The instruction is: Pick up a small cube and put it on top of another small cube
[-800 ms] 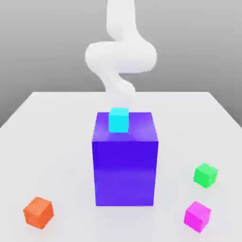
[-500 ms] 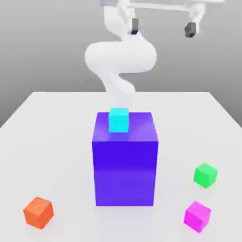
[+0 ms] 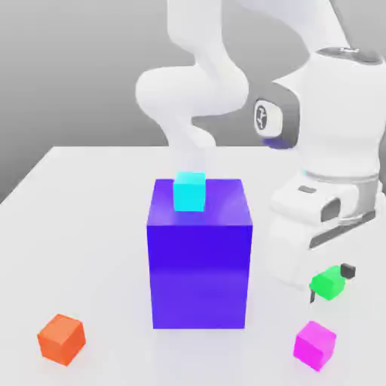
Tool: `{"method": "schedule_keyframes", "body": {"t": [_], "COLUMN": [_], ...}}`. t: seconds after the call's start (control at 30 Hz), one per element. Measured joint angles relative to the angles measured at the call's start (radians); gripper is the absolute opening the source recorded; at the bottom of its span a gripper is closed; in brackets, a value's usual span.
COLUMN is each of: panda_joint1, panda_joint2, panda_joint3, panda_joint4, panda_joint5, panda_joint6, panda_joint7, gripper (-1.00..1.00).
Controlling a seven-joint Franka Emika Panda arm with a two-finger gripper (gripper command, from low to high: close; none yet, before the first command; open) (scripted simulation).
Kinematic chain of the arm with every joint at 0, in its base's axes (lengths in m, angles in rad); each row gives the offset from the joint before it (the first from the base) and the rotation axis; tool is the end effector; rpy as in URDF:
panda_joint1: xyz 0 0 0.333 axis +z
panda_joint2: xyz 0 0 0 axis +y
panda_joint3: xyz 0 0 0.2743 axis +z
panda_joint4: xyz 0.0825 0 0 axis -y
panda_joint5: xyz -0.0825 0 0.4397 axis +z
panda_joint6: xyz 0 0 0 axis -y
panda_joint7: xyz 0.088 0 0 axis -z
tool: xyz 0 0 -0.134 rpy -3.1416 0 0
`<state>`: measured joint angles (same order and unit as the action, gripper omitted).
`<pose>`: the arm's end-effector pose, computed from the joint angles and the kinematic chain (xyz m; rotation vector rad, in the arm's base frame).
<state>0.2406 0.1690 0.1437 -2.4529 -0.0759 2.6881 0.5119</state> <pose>0.4748 0.1980 0.1219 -3.1190 0.0988 -0.1044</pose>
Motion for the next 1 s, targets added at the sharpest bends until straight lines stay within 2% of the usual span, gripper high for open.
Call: {"method": "schedule_keyframes", "body": {"t": [0.23,0.27,0.47,0.67,0.83,1.0], "panda_joint1": [0.06,0.065,0.067,0.035,0.096,0.231], "panda_joint2": [0.254,0.273,0.283,0.111,-0.07,-0.241], "panda_joint3": [-0.04,-0.046,-0.049,0.0,0.104,0.165], "panda_joint4": [0.02,0.024,0.026,-0.013,-0.151,-0.295], "panda_joint5": [-0.072,-0.078,-0.082,-0.023,0.052,0.133], "panda_joint6": [0.164,0.178,0.185,0.053,0.012,-0.009], "panda_joint7": [0.022,0.026,0.029,-0.015,-0.05,-0.088], "gripper": [0.0,-1.0,-1.0,-1.0,-1.0,-1.0]}}
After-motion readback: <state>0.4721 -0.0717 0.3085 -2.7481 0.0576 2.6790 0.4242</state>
